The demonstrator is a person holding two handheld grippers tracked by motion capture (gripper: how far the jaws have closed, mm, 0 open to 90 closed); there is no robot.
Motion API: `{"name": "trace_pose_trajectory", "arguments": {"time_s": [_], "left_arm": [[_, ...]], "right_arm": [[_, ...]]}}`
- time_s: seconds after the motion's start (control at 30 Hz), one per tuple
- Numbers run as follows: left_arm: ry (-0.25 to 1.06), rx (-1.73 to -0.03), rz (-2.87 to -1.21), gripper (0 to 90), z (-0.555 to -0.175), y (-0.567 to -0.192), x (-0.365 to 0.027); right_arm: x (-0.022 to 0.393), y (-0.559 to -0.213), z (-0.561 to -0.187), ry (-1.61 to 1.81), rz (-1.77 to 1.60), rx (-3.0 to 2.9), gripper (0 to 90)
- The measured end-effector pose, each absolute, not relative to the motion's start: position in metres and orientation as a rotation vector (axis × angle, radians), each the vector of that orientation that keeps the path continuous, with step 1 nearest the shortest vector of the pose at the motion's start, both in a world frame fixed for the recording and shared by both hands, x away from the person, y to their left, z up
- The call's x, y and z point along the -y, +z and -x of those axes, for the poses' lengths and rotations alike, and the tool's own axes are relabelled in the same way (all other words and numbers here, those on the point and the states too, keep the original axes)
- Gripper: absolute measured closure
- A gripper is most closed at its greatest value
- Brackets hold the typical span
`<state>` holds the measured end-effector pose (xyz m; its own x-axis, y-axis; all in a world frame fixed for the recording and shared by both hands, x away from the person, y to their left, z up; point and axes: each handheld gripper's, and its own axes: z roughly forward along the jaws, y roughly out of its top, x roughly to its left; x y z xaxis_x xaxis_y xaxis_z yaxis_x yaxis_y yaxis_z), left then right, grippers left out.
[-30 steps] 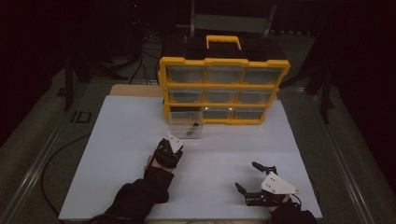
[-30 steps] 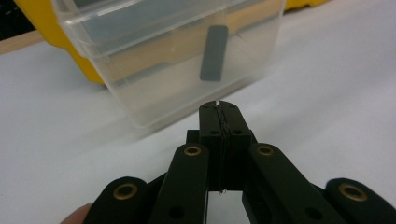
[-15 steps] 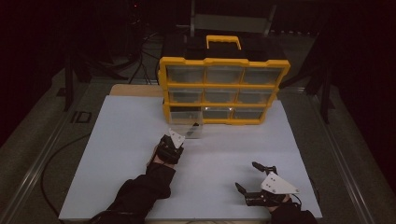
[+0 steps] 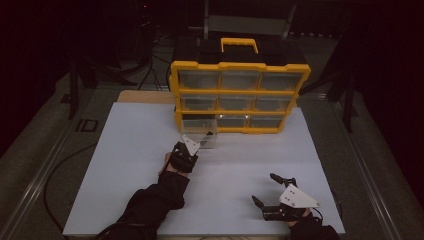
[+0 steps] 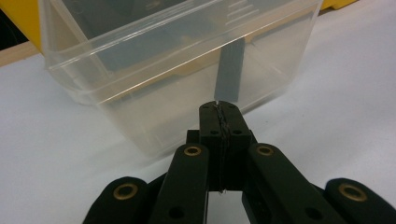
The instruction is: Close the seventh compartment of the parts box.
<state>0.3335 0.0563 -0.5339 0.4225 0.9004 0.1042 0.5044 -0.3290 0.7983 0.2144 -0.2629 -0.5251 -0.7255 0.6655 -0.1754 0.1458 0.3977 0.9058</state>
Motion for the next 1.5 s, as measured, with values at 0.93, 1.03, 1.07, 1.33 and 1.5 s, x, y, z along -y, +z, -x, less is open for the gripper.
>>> {"name": "trace_pose_trajectory", "arguments": {"time_s": [0.93,1.03,1.07,1.33,1.5], "left_arm": [[0.744,-1.18,-1.982,89.0,-0.344,-0.528,-0.048],[0.735,-1.177,-1.986,89.0,-0.345,-0.528,-0.048],[0.735,-1.177,-1.986,89.1,-0.345,-0.528,-0.048],[0.725,-1.184,-1.991,89.1,-0.352,-0.527,-0.049],[0.721,-1.186,-1.994,89.0,-0.355,-0.527,-0.049]], "right_arm": [[0.263,-0.525,-0.214,1.308,-0.693,-2.133,8.9],[0.264,-0.525,-0.214,1.307,-0.696,-2.127,8.9],[0.264,-0.525,-0.214,1.307,-0.696,-2.127,8.9],[0.264,-0.525,-0.214,1.302,-0.698,-2.129,8.9],[0.264,-0.525,-0.215,1.302,-0.696,-2.129,8.9]]}}
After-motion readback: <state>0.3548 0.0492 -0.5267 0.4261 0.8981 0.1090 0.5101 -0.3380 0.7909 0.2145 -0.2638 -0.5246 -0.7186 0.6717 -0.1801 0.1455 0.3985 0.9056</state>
